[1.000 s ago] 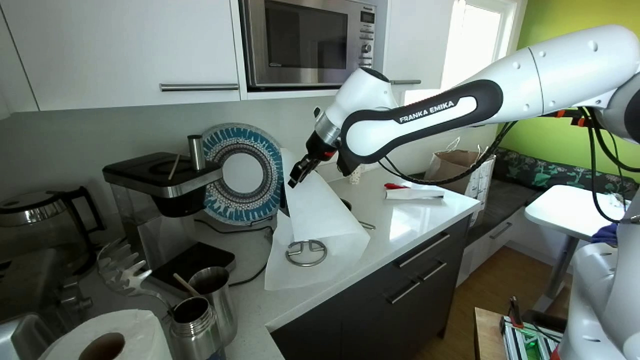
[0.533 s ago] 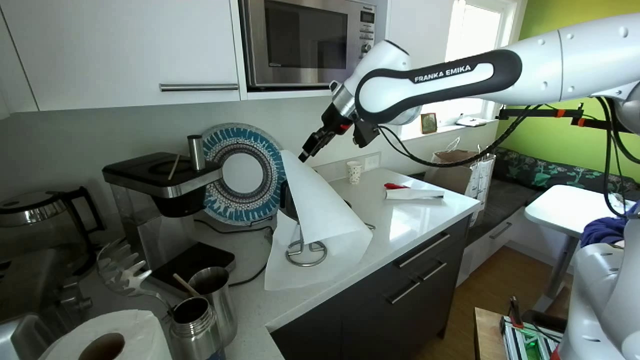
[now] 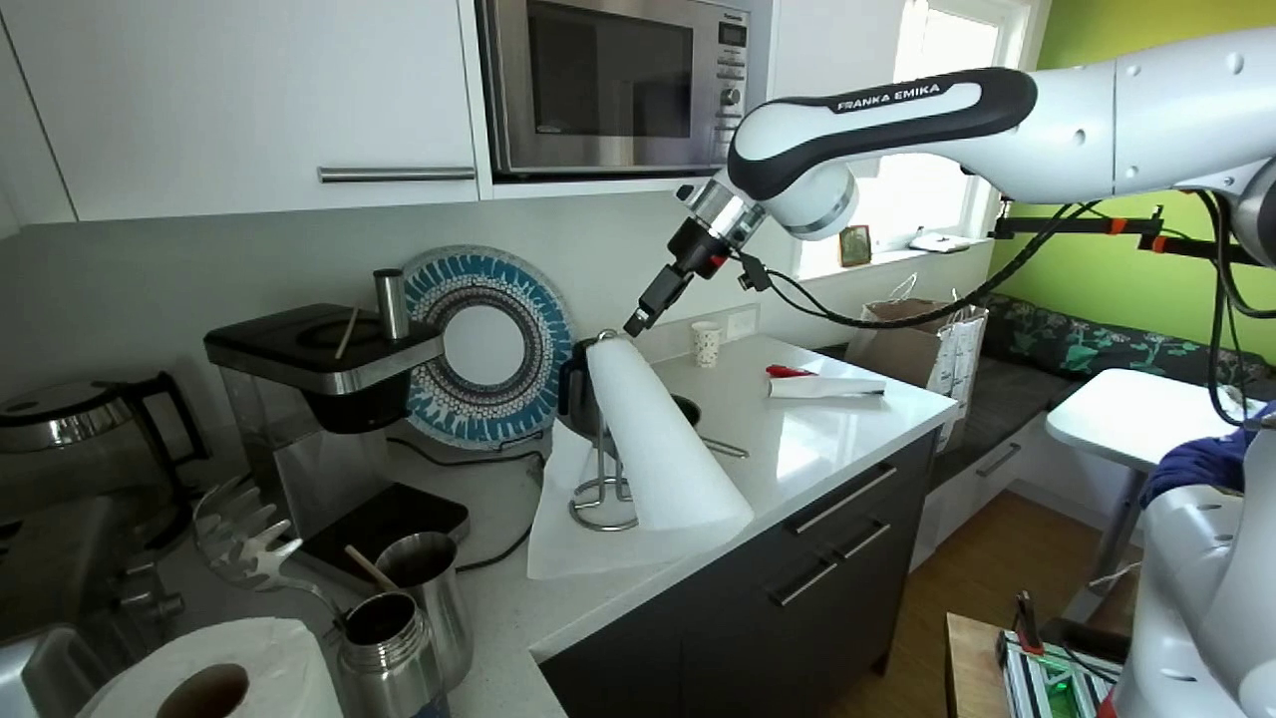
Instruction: Place the paper towel on the right side of the counter
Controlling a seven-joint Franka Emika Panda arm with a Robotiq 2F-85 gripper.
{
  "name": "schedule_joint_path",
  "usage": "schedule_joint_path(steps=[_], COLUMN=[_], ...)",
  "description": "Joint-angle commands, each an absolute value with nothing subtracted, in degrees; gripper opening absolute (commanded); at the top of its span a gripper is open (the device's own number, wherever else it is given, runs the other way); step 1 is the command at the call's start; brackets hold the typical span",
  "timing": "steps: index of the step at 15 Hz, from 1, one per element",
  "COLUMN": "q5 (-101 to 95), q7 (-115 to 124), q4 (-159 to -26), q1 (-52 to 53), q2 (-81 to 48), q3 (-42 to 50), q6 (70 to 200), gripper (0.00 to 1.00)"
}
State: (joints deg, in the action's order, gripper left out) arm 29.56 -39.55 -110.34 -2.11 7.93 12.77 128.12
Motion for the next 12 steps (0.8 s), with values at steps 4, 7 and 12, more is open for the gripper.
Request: schedule_joint_path(steps=[4,7,12], q5=[21.49,17.95,13.84], q7=[-37.76,-37.71,-37.24], q4=[-111.06,-111.59,-115.23], q1=[-4.11,-4.23,-4.07], q2=[4.33,4.16,4.75], q3=[11.05,10.28,9.0], q6=[122.48,118.43,125.61], gripper=[1.0,1.0,1.0])
